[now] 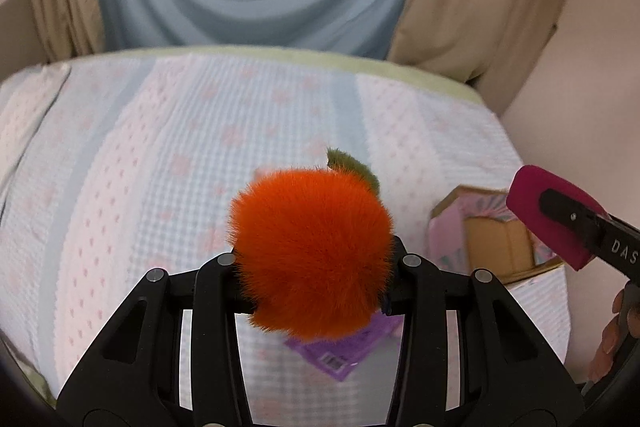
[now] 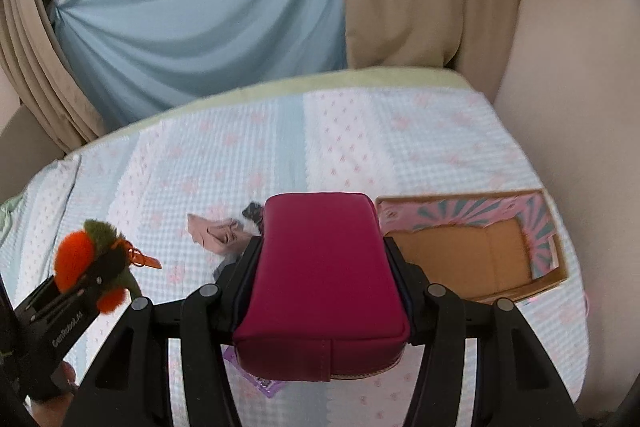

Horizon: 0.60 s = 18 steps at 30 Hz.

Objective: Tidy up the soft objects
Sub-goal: 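Lift the pompom with the left tool while the right tool carries the pouch toward the box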

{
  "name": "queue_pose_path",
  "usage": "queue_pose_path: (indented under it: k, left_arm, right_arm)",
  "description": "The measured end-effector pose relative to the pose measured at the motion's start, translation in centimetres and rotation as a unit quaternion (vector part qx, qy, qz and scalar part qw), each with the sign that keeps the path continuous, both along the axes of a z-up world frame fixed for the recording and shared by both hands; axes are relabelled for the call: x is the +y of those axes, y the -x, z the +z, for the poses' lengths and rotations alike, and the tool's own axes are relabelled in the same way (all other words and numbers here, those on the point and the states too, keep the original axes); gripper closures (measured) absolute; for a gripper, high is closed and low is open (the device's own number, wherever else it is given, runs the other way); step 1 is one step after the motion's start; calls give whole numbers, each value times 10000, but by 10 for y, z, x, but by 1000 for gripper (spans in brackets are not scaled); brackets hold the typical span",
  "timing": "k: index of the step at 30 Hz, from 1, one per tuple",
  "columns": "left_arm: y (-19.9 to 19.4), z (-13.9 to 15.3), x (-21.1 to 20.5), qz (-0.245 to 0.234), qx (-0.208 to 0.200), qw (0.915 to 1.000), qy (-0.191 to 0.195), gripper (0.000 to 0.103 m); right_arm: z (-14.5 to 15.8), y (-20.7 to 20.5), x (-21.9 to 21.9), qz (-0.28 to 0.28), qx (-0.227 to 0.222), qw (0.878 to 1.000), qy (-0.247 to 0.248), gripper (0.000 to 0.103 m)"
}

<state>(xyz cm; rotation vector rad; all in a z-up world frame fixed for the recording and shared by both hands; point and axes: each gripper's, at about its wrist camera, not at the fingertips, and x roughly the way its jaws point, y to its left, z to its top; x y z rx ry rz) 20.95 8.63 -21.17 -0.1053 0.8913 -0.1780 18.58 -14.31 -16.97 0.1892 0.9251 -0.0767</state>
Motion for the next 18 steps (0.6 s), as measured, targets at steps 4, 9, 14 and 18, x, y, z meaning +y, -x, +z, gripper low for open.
queue_pose_path:
  k: [4,9,14,18]
  left_arm:
    - [10,35,-41,-82,-199,9998,55,66]
    - [23,65,-109,-80,-389,9992,75,66]
    - [25,65,-184,-155,-372,9989,239,66]
    - [17,49,-244,-384,-137,9986,349,66]
  right_arm:
    - [31,16,-35,15,-171,9999,-18,51]
    - [54,28,-91,259,-286,9992,36,51]
    - [57,32,-150,505,-328,9978,288,51]
    - [41,28,-192,633,-164,9969,448,51]
